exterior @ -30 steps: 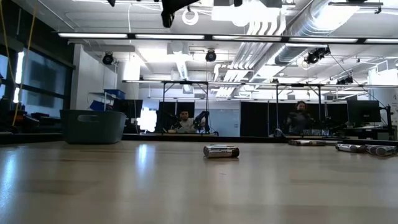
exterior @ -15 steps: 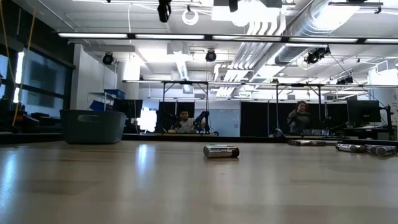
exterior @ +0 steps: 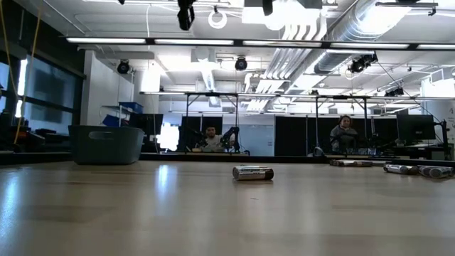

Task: Sort batteries
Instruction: Put the black battery into the blue bin

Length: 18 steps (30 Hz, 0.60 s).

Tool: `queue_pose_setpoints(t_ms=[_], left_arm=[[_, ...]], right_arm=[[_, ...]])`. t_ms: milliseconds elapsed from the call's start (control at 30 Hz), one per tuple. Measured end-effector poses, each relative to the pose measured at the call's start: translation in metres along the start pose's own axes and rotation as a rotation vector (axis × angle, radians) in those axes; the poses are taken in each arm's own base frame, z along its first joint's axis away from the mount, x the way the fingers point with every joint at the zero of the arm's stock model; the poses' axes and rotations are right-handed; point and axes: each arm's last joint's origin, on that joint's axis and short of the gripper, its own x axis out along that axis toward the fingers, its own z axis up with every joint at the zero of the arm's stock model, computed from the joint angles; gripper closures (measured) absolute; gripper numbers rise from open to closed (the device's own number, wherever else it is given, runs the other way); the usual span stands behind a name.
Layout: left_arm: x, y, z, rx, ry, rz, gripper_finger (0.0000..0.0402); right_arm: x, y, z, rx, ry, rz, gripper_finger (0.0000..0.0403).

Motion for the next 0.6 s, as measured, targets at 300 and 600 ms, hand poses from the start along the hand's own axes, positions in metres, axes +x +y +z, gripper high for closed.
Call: queue_pose_setpoints(t_ms=[300,600], left_arm=[[-0.028,0.017,-0.012,-0.011,0.391,0.59,0.0364],[-0.097,0.084,-0.02,-0.25,0.624,1.067,0.0364]], right_arm=[[-0.006,-0.006,0.03,-0.001,-0.098,-0.03,0.0155],[-0.007,-0.008,0.036,-0.046,-0.108,-0.041,0.015]])
